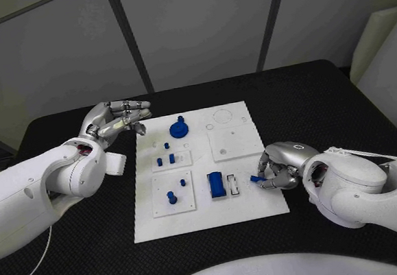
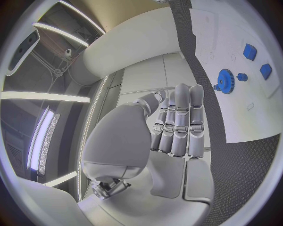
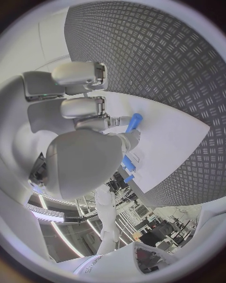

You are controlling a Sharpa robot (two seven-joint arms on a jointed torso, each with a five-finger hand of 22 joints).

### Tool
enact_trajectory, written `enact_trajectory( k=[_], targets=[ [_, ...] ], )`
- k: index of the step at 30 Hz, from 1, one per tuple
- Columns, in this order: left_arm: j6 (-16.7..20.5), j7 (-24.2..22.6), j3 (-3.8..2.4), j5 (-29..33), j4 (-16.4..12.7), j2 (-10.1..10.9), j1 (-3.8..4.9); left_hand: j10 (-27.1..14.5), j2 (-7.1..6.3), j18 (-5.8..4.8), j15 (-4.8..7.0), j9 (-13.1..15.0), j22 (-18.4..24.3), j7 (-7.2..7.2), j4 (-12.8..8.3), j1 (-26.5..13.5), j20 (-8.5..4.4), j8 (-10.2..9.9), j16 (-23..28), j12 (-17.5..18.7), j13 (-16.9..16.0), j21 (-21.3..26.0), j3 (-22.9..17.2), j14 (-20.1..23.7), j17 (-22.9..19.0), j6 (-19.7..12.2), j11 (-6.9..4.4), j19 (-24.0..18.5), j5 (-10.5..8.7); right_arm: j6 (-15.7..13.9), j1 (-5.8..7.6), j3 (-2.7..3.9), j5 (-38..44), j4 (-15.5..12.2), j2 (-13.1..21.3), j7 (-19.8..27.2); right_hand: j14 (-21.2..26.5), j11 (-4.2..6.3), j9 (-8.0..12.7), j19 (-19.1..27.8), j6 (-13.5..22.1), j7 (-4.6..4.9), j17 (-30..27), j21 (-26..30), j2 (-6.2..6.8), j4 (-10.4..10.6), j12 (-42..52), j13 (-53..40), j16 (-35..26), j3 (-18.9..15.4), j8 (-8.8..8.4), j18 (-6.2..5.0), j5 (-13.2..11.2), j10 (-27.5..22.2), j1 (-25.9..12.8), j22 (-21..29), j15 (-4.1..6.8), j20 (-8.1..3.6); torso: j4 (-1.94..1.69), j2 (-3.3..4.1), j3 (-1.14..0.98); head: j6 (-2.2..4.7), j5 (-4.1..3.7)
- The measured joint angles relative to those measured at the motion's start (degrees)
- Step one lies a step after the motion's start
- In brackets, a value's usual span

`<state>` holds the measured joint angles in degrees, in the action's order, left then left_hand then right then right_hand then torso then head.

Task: Assemble the parts on the task board

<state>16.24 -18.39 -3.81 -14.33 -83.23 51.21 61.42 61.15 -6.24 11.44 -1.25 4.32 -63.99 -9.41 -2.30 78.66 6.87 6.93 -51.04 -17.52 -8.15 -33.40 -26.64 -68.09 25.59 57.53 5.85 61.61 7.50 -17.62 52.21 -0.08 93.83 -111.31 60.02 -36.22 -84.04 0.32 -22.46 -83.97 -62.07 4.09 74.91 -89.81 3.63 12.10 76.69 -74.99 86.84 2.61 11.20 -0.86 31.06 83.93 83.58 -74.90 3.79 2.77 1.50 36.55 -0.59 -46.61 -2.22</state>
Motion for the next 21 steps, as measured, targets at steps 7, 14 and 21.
enact_trajectory(
  k=[7, 14, 21],
  targets=[
    [0.0, 0.0, 0.00, 0.0, 0.0, 0.0, 0.00, 0.0, 0.00, 0.00, 0.00, 0.0, 0.0, 0.00, 0.0, 0.0, 0.00, 0.0, 0.0, 0.0, 0.0, 0.0, 0.0, 0.0, 0.0, 0.0, 0.00, 0.0, 0.00, -4.8, -0.34, -0.27, -3.7, -0.9, 0.1, -0.1, 0.0, -0.01, 0.0, 0.0, -0.2, -0.15, 0.0, 0.0, 0.00, 1.2, 0.0, 0.0, 0.0, 2.8, 0.11, 0.00, -2.3, 0.0, 0.0, 0.0, 0.00, 0.00, -0.04, 0.01, 0.02, 0.07, 0.07],
    [0.0, 0.0, 0.00, 0.0, -0.1, 0.0, 0.00, 0.0, 0.00, 0.01, 0.00, 0.0, 0.0, 0.00, 0.0, 0.0, 0.00, 0.0, 0.0, -0.2, 0.0, 0.0, 0.0, 0.0, 0.0, 0.0, 0.00, 0.0, 0.00, -8.2, -0.33, -0.24, -6.7, -1.4, -0.7, 0.2, 0.0, -0.01, 0.0, 0.0, -0.2, -0.15, 0.0, 0.0, 0.07, 1.7, 0.0, 0.0, 0.0, 3.8, 0.17, 0.00, -2.7, 0.0, 0.0, 0.0, 0.00, 0.00, -0.04, 0.07, 0.02, -0.03, 0.20],
    [0.0, 0.1, 0.00, 0.0, -0.2, 0.0, 0.00, 0.0, 0.00, 0.00, 0.00, -0.1, 0.0, 0.00, 0.0, 0.0, 0.00, 0.0, 0.0, -0.2, 0.0, 0.0, 0.0, 0.0, -0.1, 0.0, 0.00, 0.0, 0.00, -9.4, -0.32, -0.23, -9.3, -0.9, -2.3, 0.4, 0.0, 0.15, -1.3, 0.0, -0.7, -0.08, 0.0, 0.0, 1.36, 2.5, 0.2, 0.1, 0.0, 4.3, 0.27, 0.00, -1.5, 0.2, -2.8, 0.0, 0.00, 0.00, -0.04, 0.05, 0.04, 0.01, 0.40]
  ],
)
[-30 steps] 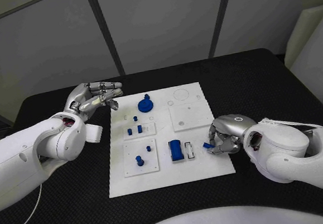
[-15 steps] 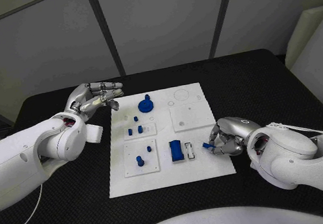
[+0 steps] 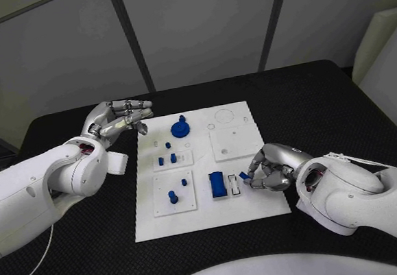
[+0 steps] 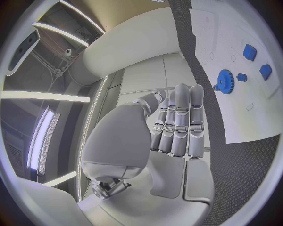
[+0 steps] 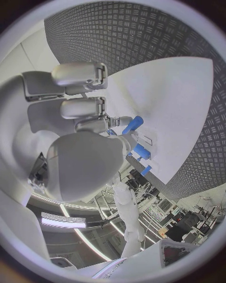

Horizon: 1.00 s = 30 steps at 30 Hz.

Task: Assemble the parts on the task board

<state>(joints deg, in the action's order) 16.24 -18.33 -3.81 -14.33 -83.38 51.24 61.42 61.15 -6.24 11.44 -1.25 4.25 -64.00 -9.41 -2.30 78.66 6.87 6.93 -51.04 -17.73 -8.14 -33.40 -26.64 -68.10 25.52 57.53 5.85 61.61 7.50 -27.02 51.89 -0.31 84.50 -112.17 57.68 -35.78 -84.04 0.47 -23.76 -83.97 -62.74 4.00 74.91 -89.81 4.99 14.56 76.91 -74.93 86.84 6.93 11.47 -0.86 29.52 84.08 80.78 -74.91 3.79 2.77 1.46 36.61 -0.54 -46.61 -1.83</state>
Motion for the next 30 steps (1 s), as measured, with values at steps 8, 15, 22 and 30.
enact_trajectory(
  k=[8, 15, 22, 30],
  targets=[
    [0.0, 0.0, 0.00, 0.0, 0.0, 0.0, 0.00, 0.0, 0.00, 0.00, 0.00, 0.0, 0.0, -0.22, 0.0, 0.0, 0.00, 0.0, 0.0, 0.0, 0.0, 0.0, 0.0, 0.0, 0.0, -0.2, 0.00, 0.0, 0.00, 0.4, 0.00, 0.00, -2.2, 1.4, -2.4, 0.0, 0.2, 0.17, -0.7, -0.2, -0.9, -0.72, 0.0, 0.0, 0.51, 1.1, 0.0, 0.0, 0.0, -0.7, 0.32, 0.00, 1.0, 0.2, -2.2, 0.0, 0.21, -0.21, 0.00, -0.02, 0.01, 0.08, 0.20],
    [0.0, 0.1, 0.00, 0.0, -0.1, -0.1, 0.00, 0.0, 0.00, 0.01, 0.00, 0.0, 0.0, -0.22, 0.0, 0.0, 0.00, 0.0, 0.0, 0.0, 0.0, 0.0, 0.0, 0.0, 0.0, -0.2, 0.00, 0.0, 0.00, 1.1, 0.00, 0.00, -3.4, 1.8, -3.0, 0.0, 0.2, 0.16, -0.7, -0.2, -0.9, -0.73, 0.0, 0.0, 0.51, 1.1, 0.0, 0.0, 0.0, -0.7, 0.32, 0.00, 1.0, 0.2, -2.2, 0.0, 0.21, -0.21, 0.01, -0.01, -0.02, 0.09, 0.21],
    [0.0, 0.1, 0.00, 0.0, -0.1, -0.1, 0.01, -0.2, 0.00, 0.00, 0.00, -0.2, 0.0, -0.52, 0.0, 0.0, 0.00, 0.0, 0.0, 0.0, 0.0, 0.0, 0.0, 0.0, -0.1, -0.5, 0.24, 0.0, 0.00, 1.9, 0.00, 0.00, -4.1, 2.5, -4.3, 0.0, 0.0, 0.38, -1.6, 0.0, -1.8, -1.06, 0.0, 0.0, 0.30, 2.0, 0.0, 0.0, 0.0, -2.3, 0.90, 0.00, 1.4, 0.0, -6.2, 0.0, 0.43, -0.45, 0.04, 0.02, -0.05, 0.01, 0.43],
    [0.0, 0.2, 0.00, 0.0, -0.1, -0.1, 0.01, -0.2, 0.00, 0.01, 0.00, -0.2, 0.1, -0.52, 0.0, 0.0, 0.00, 0.0, 0.0, -0.2, 0.0, 0.0, 0.0, 0.0, -0.1, -0.5, 0.24, 0.0, 0.00, 2.8, 0.02, 0.03, -4.6, 3.5, -5.3, -0.1, 0.2, 0.37, -2.5, 0.0, -2.2, -1.25, 0.0, 0.0, -0.09, 2.0, 0.0, 0.0, 0.0, -4.2, 1.36, -0.01, 2.7, 0.0, -9.4, 0.0, 0.63, -0.46, 0.08, 0.02, -0.07, -0.01, 0.47]
  ],
)
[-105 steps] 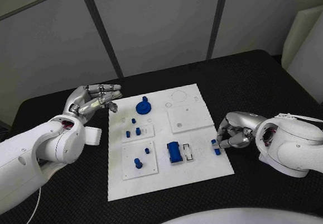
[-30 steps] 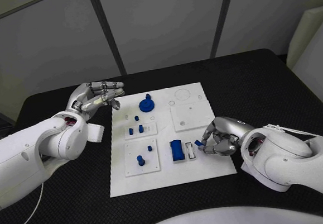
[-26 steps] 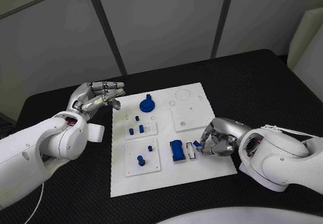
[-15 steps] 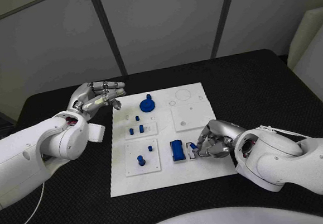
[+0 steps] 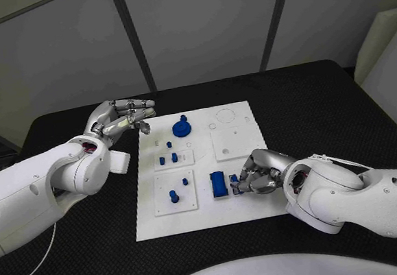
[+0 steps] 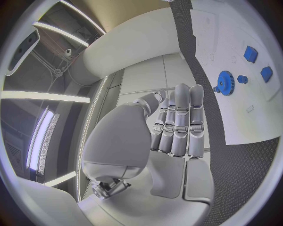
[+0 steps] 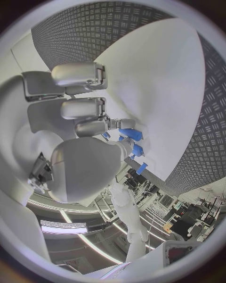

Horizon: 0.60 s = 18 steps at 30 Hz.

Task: Assemble the parts on the task board

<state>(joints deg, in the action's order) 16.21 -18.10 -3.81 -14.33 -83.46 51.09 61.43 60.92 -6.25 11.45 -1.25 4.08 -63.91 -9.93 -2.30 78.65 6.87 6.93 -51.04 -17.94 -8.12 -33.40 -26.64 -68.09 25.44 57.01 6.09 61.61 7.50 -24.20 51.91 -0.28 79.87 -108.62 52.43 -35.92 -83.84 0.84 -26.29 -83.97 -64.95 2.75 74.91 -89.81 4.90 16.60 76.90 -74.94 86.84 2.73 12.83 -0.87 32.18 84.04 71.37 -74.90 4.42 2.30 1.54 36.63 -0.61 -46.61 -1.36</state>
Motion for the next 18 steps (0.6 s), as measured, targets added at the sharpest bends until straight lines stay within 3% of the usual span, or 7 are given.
enact_trajectory(
  k=[9, 18],
  targets=[
    [0.0, 0.1, 0.00, 0.0, 0.0, 0.0, 0.00, 0.0, 0.00, -0.01, 0.00, 0.0, 0.0, 0.00, 0.0, 0.0, 0.00, 0.0, 0.0, 0.0, 0.0, 0.0, 0.0, 0.0, 0.0, 0.0, 0.00, 0.0, 0.00, 0.2, 0.01, 0.01, -0.5, 0.6, -0.5, -0.1, 0.0, 0.20, -0.5, -0.2, -0.1, 0.08, 0.0, 0.0, -0.27, 0.0, -0.2, 0.0, 0.0, -1.2, 0.27, 0.00, -0.1, -0.2, -1.2, 0.0, -0.01, -0.19, -0.01, 0.00, 0.00, -0.04, -0.09],
    [0.0, 0.2, 0.00, 0.0, 0.0, 0.0, 0.00, 0.0, 0.00, -0.01, 0.00, -0.1, 0.0, -0.21, 0.0, 0.0, 0.00, 0.0, 0.0, 0.0, 0.0, 0.0, 0.0, 0.0, -0.1, -0.2, -0.01, 0.0, 0.00, 0.1, 0.02, 0.02, -0.7, 0.9, -0.7, -0.2, 0.0, 0.20, -1.3, -0.2, -0.1, 0.10, 0.0, 0.0, -0.72, 0.0, -0.5, 0.0, 0.0, -4.1, 0.32, 0.00, -5.2, -0.2, -3.9, 0.0, -0.01, -0.19, -0.02, 0.00, 0.01, -0.02, -0.01]
  ],
)
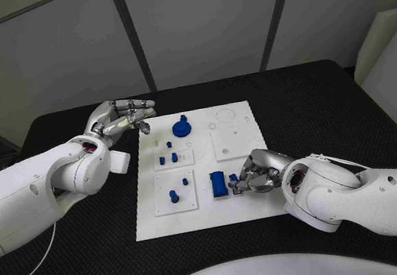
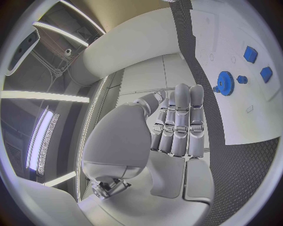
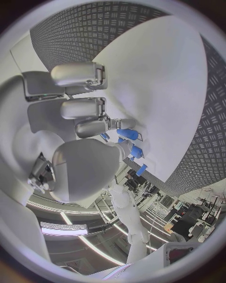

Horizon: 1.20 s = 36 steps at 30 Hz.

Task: Assemble the parts on the task board

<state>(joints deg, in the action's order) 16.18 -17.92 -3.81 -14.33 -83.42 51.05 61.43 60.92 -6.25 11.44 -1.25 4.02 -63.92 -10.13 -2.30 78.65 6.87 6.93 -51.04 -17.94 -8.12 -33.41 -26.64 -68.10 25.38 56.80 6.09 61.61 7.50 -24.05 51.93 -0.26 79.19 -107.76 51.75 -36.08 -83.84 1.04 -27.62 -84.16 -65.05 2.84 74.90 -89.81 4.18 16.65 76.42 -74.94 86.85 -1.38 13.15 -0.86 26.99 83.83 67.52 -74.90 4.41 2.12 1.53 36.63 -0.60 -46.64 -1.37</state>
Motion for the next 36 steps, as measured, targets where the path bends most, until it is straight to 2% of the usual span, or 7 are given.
enact_trajectory(
  k=[8, 20, 25, 28, 33, 36],
  targets=[
    [0.0, 0.1, 0.00, 0.0, 0.0, 0.0, 0.00, 0.0, 0.00, 0.00, 0.00, 0.0, 0.0, 0.00, 0.0, 0.0, 0.00, 0.0, 0.0, 0.0, 0.0, 0.0, 0.0, 0.0, 0.0, 0.0, 0.00, 0.0, 0.00, -0.1, -0.01, -0.03, -0.1, -0.2, 0.2, 0.2, 0.0, 0.00, -0.8, 0.0, 0.0, 0.01, 0.0, 0.0, -0.60, 0.1, 0.0, 0.0, 0.0, -2.8, -0.06, -0.01, -2.7, 0.0, -3.2, 0.0, 0.00, 0.00, 0.00, -0.03, -0.01, -0.03, 0.01],
    [0.0, 0.1, 0.00, 0.0, 0.1, 0.0, 0.00, -0.2, 0.00, 0.00, 0.00, 0.0, 0.0, 0.00, 0.0, 0.0, 0.00, 0.0, 0.0, 0.0, 0.0, 0.2, 0.0, 0.0, 0.0, 0.0, 0.20, 0.0, 0.00, -0.2, -0.03, -0.04, -0.3, -1.6, 1.5, 1.1, 0.0, 0.00, -1.0, 0.0, 0.0, 0.01, 0.0, 0.0, -1.12, 0.2, 0.0, 0.0, 0.0, -3.5, 0.15, 0.00, -2.9, 0.0, -4.1, 0.0, 0.00, 0.00, 0.06, -0.05, -0.05, 0.02, -0.02],
    [0.0, 0.1, 0.00, 0.0, 0.1, 0.0, 0.00, -0.2, 0.00, 0.00, 0.00, 0.0, 0.0, 0.00, 0.0, 0.0, 0.00, 0.0, 0.0, 0.0, 0.0, 0.2, 0.0, 0.0, 0.0, 0.0, 0.20, 0.0, 0.00, -0.2, -0.03, -0.04, -0.3, -1.9, 2.1, 1.5, 0.0, 0.00, -1.2, 0.0, 0.0, 0.00, 0.0, 0.0, -1.14, -0.1, 0.0, 0.0, 0.0, -3.7, 0.14, 0.00, -2.8, 0.0, -4.1, 0.0, 0.00, 0.00, 0.06, -0.05, -0.03, 0.01, -0.03],
    [0.0, 0.1, 0.00, 0.0, 0.1, 0.0, 0.00, -0.2, 0.00, 0.00, 0.00, 0.0, 0.0, 0.00, 0.0, 0.0, 0.00, 0.0, 0.0, 0.0, 0.0, 0.2, 0.0, 0.0, 0.0, 0.0, 0.20, 0.0, 0.00, -0.2, -0.03, -0.04, -0.3, -1.9, 2.4, 1.8, -0.2, 0.21, -1.5, 0.0, 0.2, -0.20, 0.0, 0.0, -1.25, -1.0, 0.0, 0.0, 0.0, -3.7, 0.14, 0.00, -2.8, 0.2, -1.4, 0.0, 0.21, 0.00, 0.06, -0.05, -0.02, 0.03, -0.07],
    [0.0, 0.1, 0.00, 0.0, 0.1, 0.0, 0.00, -0.2, 0.00, 0.00, 0.00, 0.0, 0.0, 0.01, 0.0, 0.0, 0.00, 0.0, 0.0, 0.0, 0.0, 0.2, 0.0, 0.0, 0.0, 0.0, 0.20, 0.0, 0.00, 0.2, -0.03, -0.04, -0.3, -1.8, 2.5, 2.4, -0.2, 0.21, -2.0, 0.2, 0.2, -0.20, 0.0, 0.0, -1.03, -3.1, 0.0, 0.0, 0.0, -3.9, 0.14, 0.00, -8.3, 0.2, 3.9, 0.0, 0.21, -0.20, 0.04, -0.05, -0.02, 0.04, -0.08],
    [-0.1, 0.1, 0.00, 0.0, 0.1, 0.0, 0.00, -0.2, 0.00, 0.00, 0.00, 0.0, 0.0, 0.00, 0.0, 0.0, 0.00, 0.0, 0.0, 0.0, 0.0, 0.2, 0.0, 0.0, 0.0, 0.0, 0.20, 0.0, 0.00, 0.5, -0.03, -0.04, -0.3, -1.7, 2.5, 2.7, -0.2, 0.20, -2.2, 0.2, 0.2, -0.20, 0.0, 0.0, -1.18, -3.4, 0.0, 0.0, 0.0, -4.3, 0.14, 0.00, -10.2, 0.2, 5.1, 0.0, 0.21, -0.20, -0.01, -0.04, -0.01, 0.04, -0.09]
  ],
)
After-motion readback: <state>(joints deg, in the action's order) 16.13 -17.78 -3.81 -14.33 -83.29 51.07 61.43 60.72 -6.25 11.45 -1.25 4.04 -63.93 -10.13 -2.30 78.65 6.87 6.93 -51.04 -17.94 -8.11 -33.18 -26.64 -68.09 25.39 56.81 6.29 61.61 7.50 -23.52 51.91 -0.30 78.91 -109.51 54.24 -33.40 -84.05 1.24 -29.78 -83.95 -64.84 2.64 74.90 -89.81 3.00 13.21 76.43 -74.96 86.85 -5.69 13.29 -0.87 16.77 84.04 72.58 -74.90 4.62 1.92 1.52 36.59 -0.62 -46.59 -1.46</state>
